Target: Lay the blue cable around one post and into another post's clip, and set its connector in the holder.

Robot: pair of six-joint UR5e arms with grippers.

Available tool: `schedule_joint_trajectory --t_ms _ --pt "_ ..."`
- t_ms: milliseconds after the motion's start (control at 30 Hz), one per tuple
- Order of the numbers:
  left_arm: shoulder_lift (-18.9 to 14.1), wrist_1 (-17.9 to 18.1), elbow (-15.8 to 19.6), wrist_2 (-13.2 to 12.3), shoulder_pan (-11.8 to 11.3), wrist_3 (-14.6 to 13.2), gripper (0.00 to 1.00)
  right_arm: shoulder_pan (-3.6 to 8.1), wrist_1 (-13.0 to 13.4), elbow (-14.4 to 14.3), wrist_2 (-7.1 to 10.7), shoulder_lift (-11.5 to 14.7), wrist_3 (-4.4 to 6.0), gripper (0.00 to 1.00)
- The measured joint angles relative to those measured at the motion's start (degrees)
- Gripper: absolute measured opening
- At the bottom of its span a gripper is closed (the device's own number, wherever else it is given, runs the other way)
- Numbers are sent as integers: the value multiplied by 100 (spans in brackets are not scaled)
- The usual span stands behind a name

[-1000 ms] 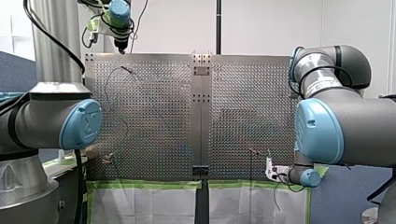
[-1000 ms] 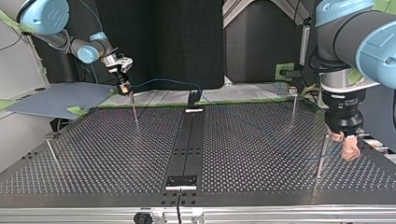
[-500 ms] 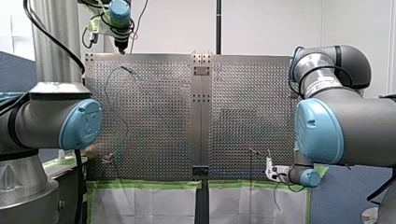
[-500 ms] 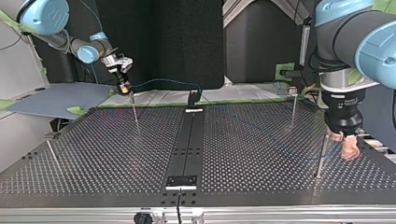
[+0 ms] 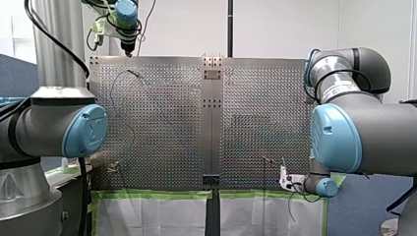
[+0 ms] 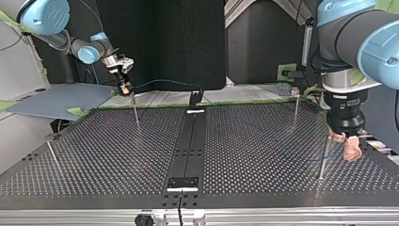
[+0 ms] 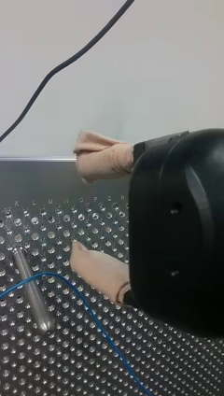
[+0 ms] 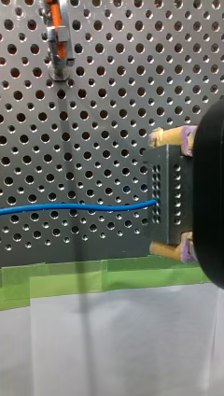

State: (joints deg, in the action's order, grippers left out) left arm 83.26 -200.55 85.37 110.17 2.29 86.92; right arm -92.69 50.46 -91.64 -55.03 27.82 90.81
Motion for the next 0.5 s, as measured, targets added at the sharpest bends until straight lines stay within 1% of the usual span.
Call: schedule_joint_trajectory --t_ms 367,500 --pt "-1 5 40 15 8 33 100 0 -7 0 0 0 -9 0" --pt "6 111 202 -110 101 -53 100 0 -22 0 -3 0 -27 0"
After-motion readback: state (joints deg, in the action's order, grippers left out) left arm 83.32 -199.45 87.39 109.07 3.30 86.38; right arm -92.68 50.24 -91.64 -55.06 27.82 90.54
